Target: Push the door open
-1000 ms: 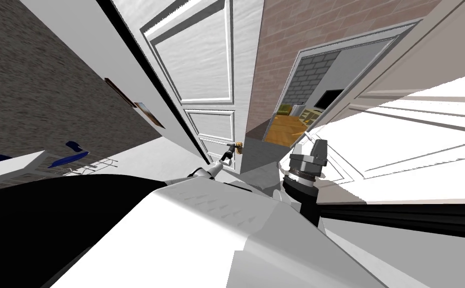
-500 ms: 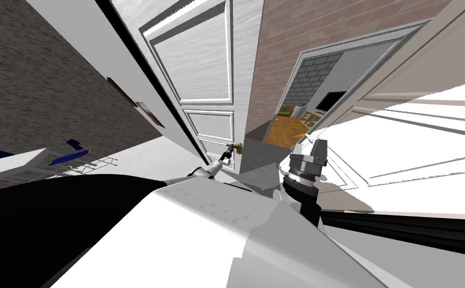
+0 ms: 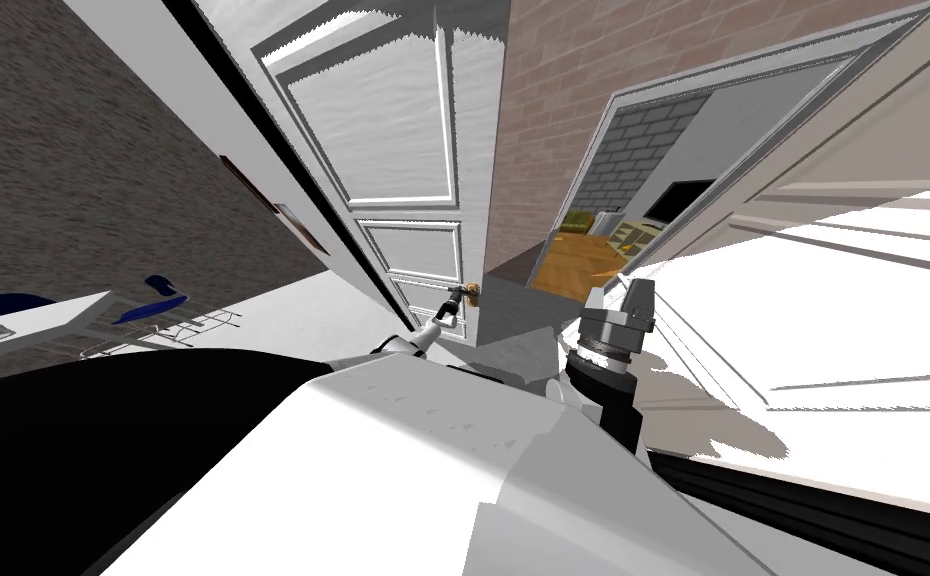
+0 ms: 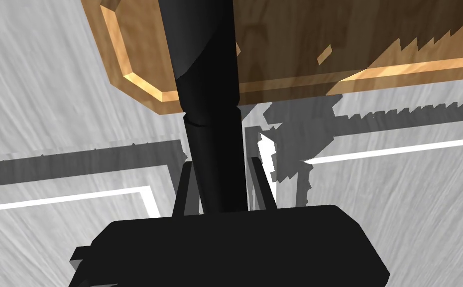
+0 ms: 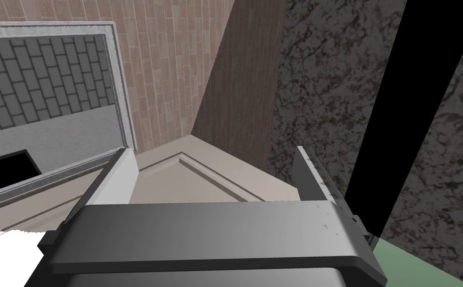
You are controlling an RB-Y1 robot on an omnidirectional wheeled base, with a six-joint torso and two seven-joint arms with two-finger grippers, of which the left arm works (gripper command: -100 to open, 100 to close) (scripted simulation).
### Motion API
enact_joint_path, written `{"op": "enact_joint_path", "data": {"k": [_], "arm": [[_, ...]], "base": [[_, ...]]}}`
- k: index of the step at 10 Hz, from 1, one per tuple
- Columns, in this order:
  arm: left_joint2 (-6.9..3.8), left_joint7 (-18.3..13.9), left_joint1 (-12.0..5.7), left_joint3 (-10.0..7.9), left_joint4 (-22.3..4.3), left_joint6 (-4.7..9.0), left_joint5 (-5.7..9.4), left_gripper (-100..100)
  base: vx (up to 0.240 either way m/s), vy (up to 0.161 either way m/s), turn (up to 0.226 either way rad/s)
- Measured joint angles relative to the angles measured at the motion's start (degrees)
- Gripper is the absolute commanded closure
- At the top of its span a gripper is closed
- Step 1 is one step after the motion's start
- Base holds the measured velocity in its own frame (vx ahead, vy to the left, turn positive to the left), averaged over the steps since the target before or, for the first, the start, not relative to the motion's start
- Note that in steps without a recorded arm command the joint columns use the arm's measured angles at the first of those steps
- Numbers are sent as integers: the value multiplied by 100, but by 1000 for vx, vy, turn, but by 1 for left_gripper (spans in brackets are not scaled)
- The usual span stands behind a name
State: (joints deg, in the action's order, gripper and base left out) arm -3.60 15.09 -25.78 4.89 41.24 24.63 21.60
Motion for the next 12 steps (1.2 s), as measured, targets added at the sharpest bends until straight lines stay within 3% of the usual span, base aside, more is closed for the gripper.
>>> {"op": "enact_joint_path", "data": {"k": [1,3,4,5,9,12], "arm": [[-28,-5,-47,-53,-69,32,11,100],[-5,110,35,-235,77,-24,32,100],[-52,76,-116,-303,-187,94,50,100],[-68,105,-34,-407,-65,83,64,100],[-87,182,23,-718,-63,104,113,100],[-90,205,-47,-898,-157,167,146,100]], "base": [[187,-119,80],[171,-173,116],[160,-180,82],[162,-176,102],[180,-128,84],[141,-109,64]]}}
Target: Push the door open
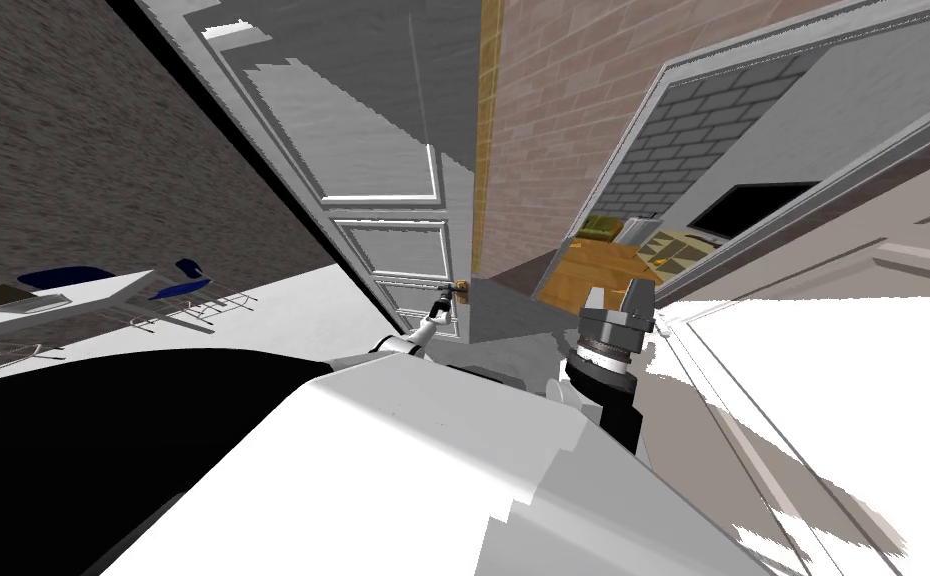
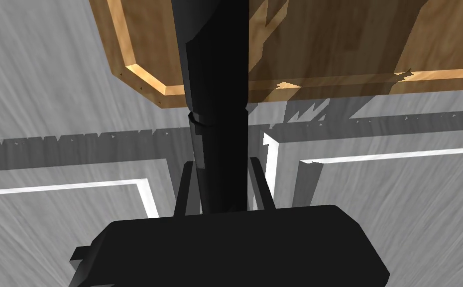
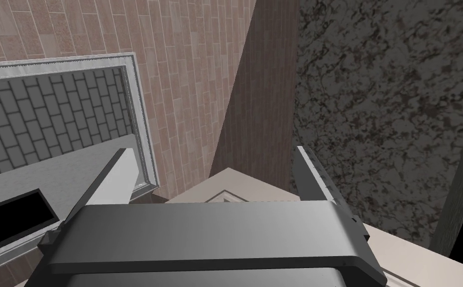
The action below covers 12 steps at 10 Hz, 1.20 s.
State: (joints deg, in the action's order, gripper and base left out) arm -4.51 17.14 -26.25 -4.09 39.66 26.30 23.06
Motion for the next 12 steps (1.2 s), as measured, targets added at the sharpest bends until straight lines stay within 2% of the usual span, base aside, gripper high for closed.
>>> {"op": "enact_joint_path", "data": {"k": [3,5,6,7,8,9,10,11,12], "arm": [[-22,40,30,-124,20,3,37,100],[-80,22,-11,-167,-160,66,78,100],[-90,58,35,-226,-76,48,104,100],[-118,76,-19,-269,-176,98,128,100],[-114,131,47,-337,-67,69,156,100],[-185,102,-17,-347,-187,105,180,100],[-175,154,-17,-429,-166,118,210,100],[-158,261,95,-522,60,17,245,100],[-189,295,72,-579,16,15,277,100]], "base": [[112,-44,56],[170,-56,31],[194,-91,73],[210,-46,47],[190,-27,27],[204,-80,63],[214,-96,73],[198,-66,66],[175,-44,49]]}}
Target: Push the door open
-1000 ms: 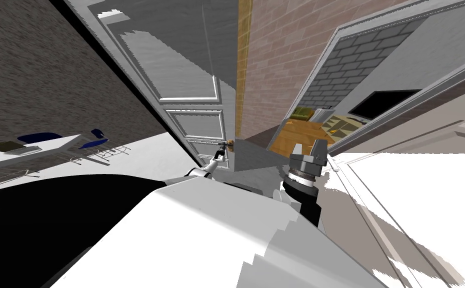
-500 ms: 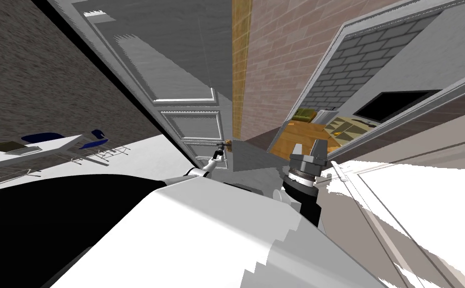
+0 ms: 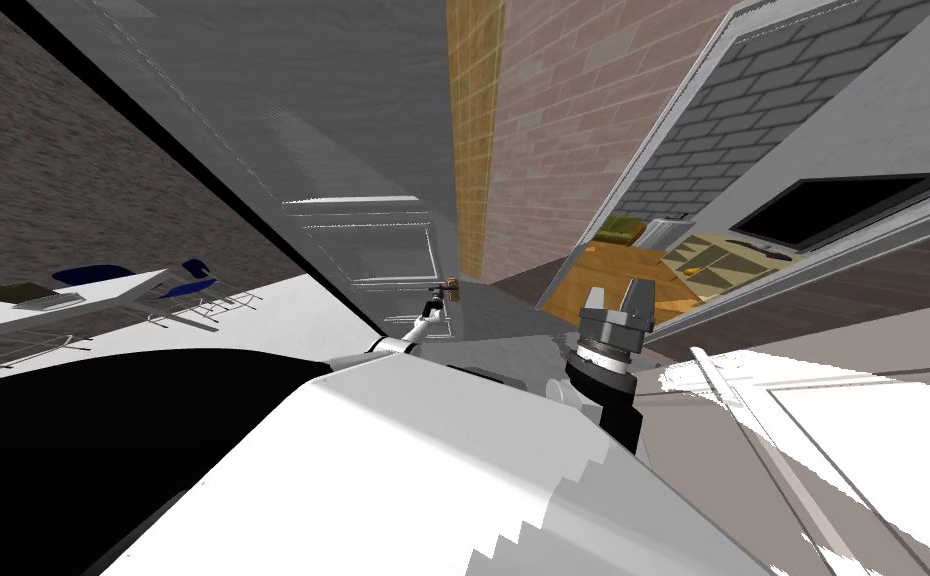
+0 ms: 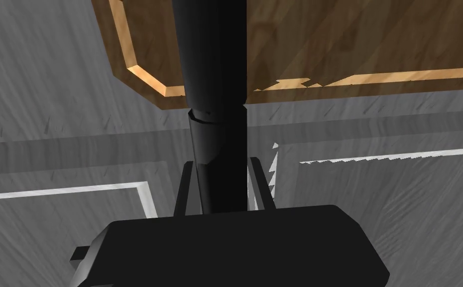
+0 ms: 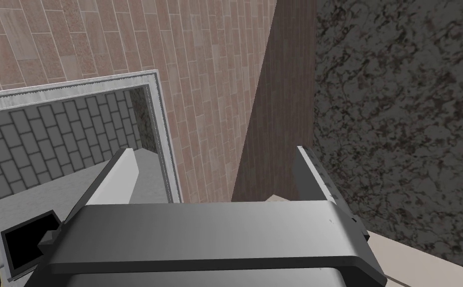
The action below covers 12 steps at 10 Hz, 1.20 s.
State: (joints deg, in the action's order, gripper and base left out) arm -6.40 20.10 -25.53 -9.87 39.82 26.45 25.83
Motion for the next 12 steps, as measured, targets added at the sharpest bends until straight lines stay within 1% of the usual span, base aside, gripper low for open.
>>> {"op": "enact_joint_path", "data": {"k": [1,2,3,4,5,6,7,9,10,11,12], "arm": [[-40,-6,-54,-42,-122,68,30,100],[-62,17,2,-98,-53,57,60,100],[-73,61,-9,-166,-84,67,92,100],[-151,38,-117,-201,-301,148,125,100],[-144,86,-34,-268,-133,106,147,100],[-157,129,-41,-323,-158,106,176,100],[-174,152,-12,-374,-164,127,205,100],[-228,219,-31,-511,-231,158,273,100],[-269,236,-49,-565,-292,198,302,100],[-281,275,26,-632,-185,178,333,100],[-321,286,23,-677,-216,192,360,100]], "base": [[181,-65,39],[193,-82,81],[181,-90,68],[131,-58,38],[156,-61,60],[185,-66,59],[188,-98,69],[197,-101,83],[191,-77,55],[187,-69,54],[172,-55,58]]}}
